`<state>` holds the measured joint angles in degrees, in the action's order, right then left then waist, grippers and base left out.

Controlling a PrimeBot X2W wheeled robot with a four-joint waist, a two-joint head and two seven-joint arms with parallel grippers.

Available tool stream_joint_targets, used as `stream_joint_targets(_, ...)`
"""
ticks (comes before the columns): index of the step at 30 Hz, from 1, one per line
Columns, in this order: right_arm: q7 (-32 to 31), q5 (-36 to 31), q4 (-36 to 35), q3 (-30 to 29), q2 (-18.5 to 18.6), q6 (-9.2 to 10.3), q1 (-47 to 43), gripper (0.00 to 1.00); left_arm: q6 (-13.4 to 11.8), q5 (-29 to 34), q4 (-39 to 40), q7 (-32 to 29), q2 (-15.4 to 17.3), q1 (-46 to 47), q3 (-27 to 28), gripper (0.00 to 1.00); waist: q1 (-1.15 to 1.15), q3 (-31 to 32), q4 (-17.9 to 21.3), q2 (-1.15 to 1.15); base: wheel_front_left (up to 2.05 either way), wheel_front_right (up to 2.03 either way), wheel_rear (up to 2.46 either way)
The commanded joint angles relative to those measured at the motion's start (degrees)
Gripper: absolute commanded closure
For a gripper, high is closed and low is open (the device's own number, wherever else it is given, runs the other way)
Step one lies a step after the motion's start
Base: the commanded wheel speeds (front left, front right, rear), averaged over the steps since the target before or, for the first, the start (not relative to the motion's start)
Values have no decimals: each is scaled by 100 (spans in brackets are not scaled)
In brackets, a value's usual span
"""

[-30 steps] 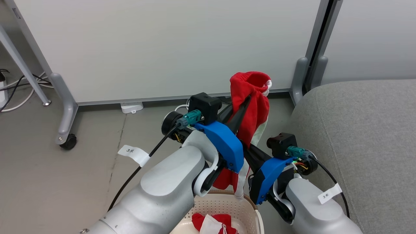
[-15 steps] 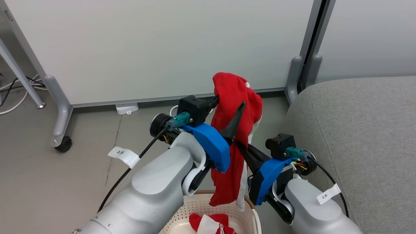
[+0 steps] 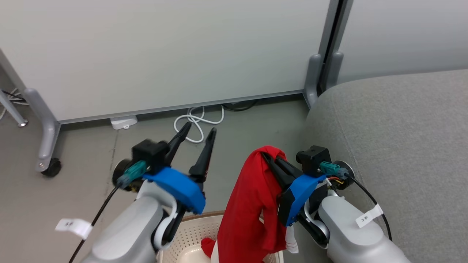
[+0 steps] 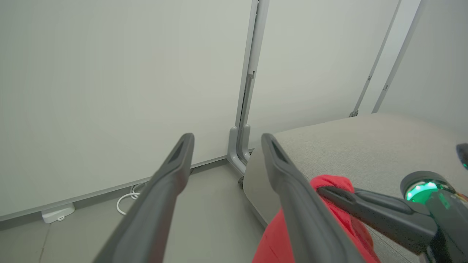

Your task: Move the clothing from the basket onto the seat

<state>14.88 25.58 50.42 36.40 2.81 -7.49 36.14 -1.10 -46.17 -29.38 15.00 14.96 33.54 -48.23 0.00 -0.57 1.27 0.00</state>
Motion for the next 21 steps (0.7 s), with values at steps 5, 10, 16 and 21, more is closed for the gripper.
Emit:
stream_joint_targets(5, 34, -272, -364, -144, 14, -1, 0, 100, -140, 514, 858, 25, 389, -1062, 1005, 0, 0, -142, 421, 0, 0, 0, 0)
stream_joint_targets(10, -8, -661, -737, -375, 15, -1, -186, 100, -242, 996, 1603, 21, 404, -2020, 2020, 0, 0, -294, 919, 0, 0, 0, 0)
stream_joint_targets(16, -311, -1283, -1342, -889, 18, -1, -520, 100, -97, 1511, 1984, 21, 211, -2755, 2756, 0, 0, -452, 1505, 0, 0, 0, 0)
stream_joint_targets(21, -615, -1605, -2175, -1413, 19, -1, -986, 100, 84, 1800, 1931, 21, 89, -2937, 3028, 0, 0, -557, 1977, 0, 0, 0, 0)
